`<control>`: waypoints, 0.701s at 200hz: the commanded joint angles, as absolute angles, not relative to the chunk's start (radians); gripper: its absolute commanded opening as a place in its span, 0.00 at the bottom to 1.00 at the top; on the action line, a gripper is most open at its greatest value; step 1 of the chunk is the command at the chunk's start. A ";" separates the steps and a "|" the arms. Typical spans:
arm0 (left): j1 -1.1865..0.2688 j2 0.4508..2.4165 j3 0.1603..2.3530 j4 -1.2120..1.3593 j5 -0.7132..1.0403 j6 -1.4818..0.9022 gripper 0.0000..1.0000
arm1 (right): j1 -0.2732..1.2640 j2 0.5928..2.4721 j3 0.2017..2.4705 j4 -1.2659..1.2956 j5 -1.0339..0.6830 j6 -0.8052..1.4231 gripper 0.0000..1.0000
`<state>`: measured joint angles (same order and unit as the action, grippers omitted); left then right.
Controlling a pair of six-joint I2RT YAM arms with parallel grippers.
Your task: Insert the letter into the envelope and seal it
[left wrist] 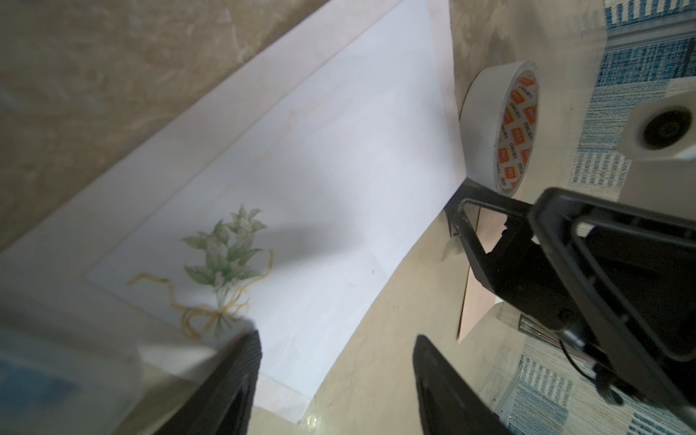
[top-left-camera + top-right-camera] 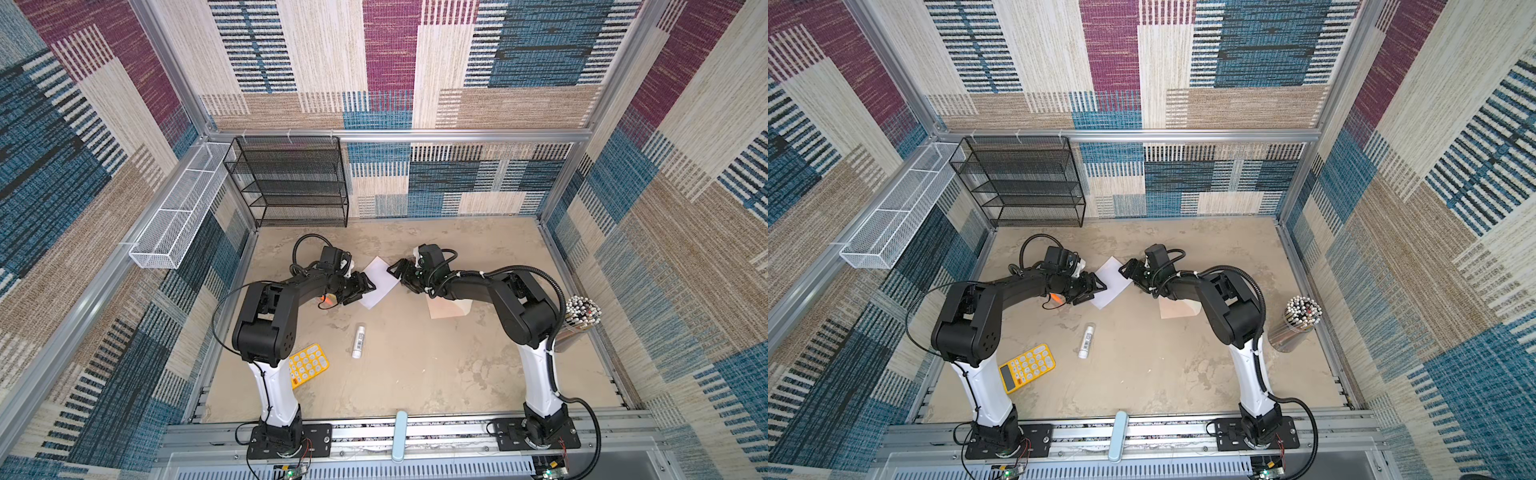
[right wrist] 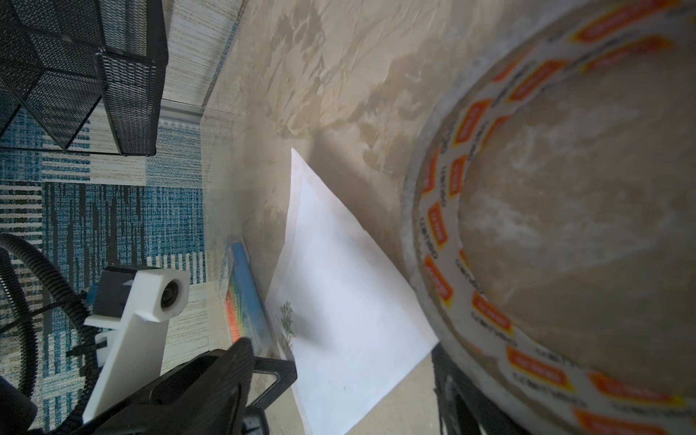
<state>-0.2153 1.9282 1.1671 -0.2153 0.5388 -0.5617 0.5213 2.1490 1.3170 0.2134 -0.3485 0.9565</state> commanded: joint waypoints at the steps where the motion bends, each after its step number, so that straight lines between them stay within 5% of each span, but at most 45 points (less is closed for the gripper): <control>1: -0.213 1.937 1.160 -0.262 0.513 -0.535 0.68 | 0.522 2.154 1.315 0.237 -0.348 0.980 0.78; 140: -0.209 1.955 1.155 -0.249 0.533 -0.531 0.68 | 0.522 2.130 1.268 0.373 -0.403 1.012 0.53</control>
<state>-0.2096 1.9404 1.1629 -0.1898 0.5808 -0.5537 0.5213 2.1281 1.2671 0.3244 -0.3885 0.9974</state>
